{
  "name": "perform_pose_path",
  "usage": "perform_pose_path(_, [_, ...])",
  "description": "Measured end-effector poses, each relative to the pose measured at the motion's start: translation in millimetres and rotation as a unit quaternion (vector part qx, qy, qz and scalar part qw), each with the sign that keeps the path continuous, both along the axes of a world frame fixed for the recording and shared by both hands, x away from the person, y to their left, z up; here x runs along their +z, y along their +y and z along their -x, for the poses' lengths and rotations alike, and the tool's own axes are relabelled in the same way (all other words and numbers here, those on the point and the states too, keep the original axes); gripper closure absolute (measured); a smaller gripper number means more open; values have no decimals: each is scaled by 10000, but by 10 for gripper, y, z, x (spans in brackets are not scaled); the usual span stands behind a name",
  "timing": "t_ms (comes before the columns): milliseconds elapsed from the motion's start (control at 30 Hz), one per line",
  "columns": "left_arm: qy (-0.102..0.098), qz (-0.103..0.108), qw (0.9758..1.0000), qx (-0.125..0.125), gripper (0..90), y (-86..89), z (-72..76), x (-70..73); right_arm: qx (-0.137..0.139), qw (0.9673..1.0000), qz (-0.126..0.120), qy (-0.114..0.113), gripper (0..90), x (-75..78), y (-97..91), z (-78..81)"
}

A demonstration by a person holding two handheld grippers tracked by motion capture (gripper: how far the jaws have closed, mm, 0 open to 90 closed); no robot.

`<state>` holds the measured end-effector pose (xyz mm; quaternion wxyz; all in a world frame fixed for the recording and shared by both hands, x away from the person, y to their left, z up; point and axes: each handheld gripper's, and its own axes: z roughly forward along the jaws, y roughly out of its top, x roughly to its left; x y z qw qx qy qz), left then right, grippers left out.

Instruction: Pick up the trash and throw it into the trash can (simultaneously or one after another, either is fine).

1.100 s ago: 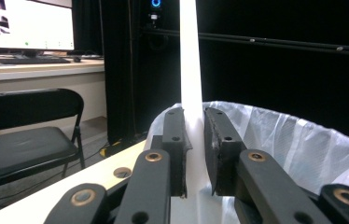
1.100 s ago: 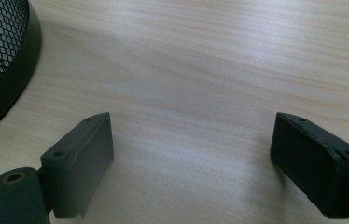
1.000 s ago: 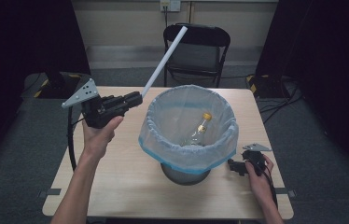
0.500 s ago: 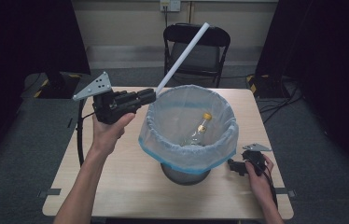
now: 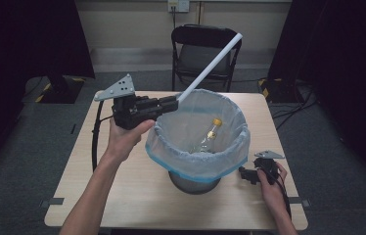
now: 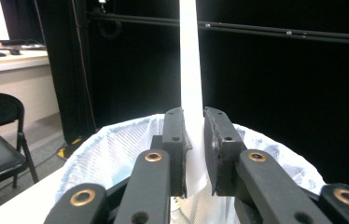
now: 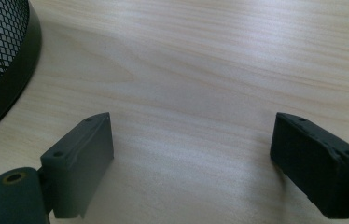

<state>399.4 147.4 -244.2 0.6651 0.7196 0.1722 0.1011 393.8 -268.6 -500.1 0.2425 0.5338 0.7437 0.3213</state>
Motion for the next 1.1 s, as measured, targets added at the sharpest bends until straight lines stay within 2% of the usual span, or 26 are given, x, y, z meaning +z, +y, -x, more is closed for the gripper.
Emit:
perform_pose_path(133, [88, 12, 9998, -154, 774, -36, -16, 0, -3, 10000, -3, 1, 124, 0, 1, 0])
perform_pose_path(367, [150, -10, 9998, 108, 491, -42, -75, -16, -1, 10000, -1, 1, 125, 0, 0, 0])
perform_pose_path(600, [109, -87, 9993, 338, 313, 19, -124, -37, 25, 10000, -2, 0, 122, 0, -4, -5])
perform_pose_path(867, [79, -80, 9983, 568, 201, 145, -143, -42, 25, 10000, -1, -1, 122, -1, -4, -5])
perform_pose_path(900, [133, -52, 9980, 619, 169, 155, -141, -44, 26, 10000, -2, -1, 122, -1, -4, -5])
perform_pose_path(1033, [79, -71, 9979, 642, 154, 205, -130, -56, 25, 10000, 0, -1, 122, 0, -4, -5])
perform_pose_path(1100, [135, -38, 9975, 697, 154, 231, -131, -63, 25, 10000, -2, -1, 122, -1, -4, -5])
